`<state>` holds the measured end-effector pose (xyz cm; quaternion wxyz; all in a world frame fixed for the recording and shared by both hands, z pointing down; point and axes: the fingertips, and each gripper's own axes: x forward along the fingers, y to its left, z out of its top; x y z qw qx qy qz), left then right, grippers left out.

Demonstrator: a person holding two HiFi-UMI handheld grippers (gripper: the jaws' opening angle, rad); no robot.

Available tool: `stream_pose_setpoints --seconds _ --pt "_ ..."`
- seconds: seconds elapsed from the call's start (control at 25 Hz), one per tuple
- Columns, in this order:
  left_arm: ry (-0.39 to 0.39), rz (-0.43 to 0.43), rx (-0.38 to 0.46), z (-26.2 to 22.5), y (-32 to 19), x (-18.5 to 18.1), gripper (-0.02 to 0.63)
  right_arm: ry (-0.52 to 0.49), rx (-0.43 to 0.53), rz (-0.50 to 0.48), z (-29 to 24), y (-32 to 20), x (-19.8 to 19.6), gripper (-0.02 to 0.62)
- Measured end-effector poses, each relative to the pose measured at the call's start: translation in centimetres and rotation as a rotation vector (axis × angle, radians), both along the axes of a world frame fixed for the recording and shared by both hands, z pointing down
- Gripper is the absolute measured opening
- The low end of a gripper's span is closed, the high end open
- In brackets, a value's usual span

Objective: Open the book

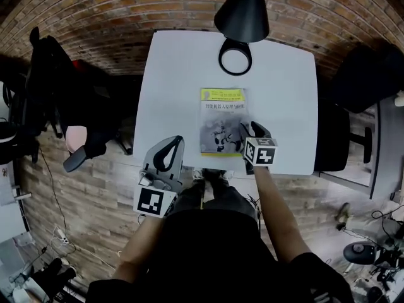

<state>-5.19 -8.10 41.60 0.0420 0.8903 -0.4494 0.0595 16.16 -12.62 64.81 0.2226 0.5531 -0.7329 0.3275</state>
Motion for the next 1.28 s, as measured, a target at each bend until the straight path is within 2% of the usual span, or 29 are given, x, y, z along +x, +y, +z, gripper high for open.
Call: stream_pose_setpoints --seconds 0.24,0.36,0.52,0.68,1.0,1.28 --pt "-0.006 -0.03 -0.014 0.4 0.6 -0.7 0.026 -0.04 -0.099 0.01 2.2 0.8 -0.1 0.186" --pt "-0.007 -0.04 -0.014 0.3 0.8 -1.0 0.026 -0.029 -0.108 0.019 2.3 0.9 0.0 0.173" --pt "-0.003 -0.052 -0.015 0.2 0.9 -1.5 0.026 -0.007 -0.085 0.036 1.5 0.8 0.4 0.103" --pt "0.007 -0.061 -0.014 0.3 1.0 -1.6 0.026 -0.073 -0.073 0.042 0.7 0.8 0.5 0.069" --pt "0.017 -0.057 -0.017 0.4 1.0 -1.3 0.026 -0.169 -0.051 0.027 -0.7 0.6 0.2 0.043" --pt "0.029 -0.064 -0.013 0.2 0.9 -1.3 0.026 -0.2 0.047 -0.061 -5.0 0.4 -2.5 0.038"
